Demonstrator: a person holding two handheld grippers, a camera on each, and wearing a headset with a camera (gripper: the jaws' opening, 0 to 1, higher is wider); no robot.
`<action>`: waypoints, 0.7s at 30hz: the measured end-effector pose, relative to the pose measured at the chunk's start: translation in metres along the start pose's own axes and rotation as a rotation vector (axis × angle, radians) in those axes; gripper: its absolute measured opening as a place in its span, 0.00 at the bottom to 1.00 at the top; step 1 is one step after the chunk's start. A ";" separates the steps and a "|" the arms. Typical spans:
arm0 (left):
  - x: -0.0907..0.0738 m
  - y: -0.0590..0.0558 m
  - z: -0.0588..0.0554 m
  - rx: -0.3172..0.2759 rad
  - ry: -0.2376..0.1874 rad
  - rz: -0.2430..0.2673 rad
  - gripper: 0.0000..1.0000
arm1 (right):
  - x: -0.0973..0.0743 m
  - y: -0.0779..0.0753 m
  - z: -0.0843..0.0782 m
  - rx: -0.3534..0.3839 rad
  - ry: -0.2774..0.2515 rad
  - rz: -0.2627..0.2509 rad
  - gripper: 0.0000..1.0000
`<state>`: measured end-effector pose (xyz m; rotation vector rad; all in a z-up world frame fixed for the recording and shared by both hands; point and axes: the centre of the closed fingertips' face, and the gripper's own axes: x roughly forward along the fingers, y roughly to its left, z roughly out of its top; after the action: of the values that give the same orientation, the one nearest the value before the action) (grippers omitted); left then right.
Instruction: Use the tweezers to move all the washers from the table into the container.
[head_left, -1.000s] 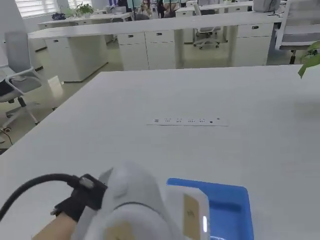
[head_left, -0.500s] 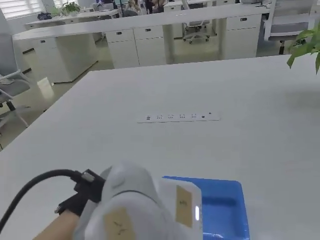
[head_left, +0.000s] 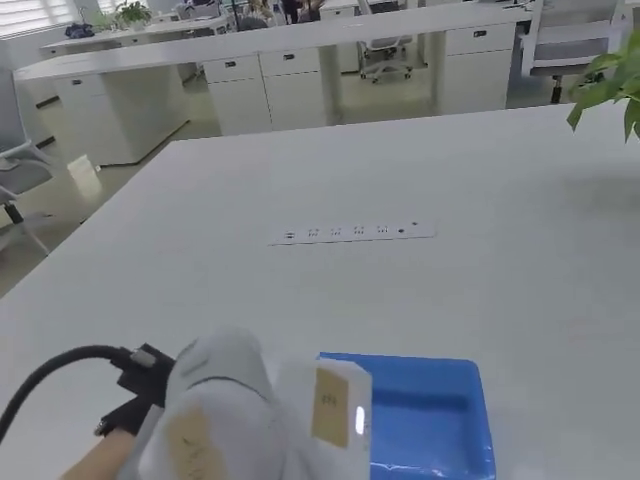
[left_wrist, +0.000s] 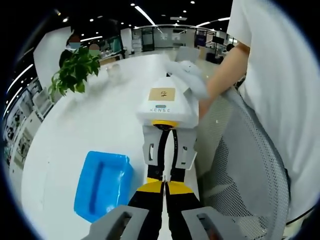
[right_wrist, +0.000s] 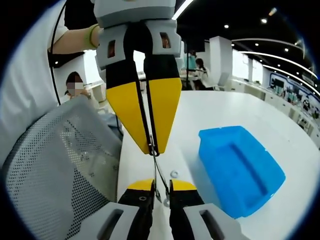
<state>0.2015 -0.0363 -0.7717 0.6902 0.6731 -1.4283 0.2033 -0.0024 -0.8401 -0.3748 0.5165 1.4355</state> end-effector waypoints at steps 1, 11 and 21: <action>0.001 0.000 -0.001 0.005 -0.003 0.001 0.00 | 0.000 -0.001 0.000 0.002 0.001 -0.002 0.07; 0.002 0.000 -0.007 -0.026 0.016 -0.007 0.00 | 0.001 -0.001 0.000 0.002 0.010 0.001 0.07; 0.003 0.003 -0.009 -0.080 0.021 0.005 0.00 | -0.004 -0.001 0.013 0.038 -0.032 0.021 0.05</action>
<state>0.2042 -0.0317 -0.7797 0.6443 0.7402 -1.3837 0.2050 0.0009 -0.8269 -0.3166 0.5215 1.4475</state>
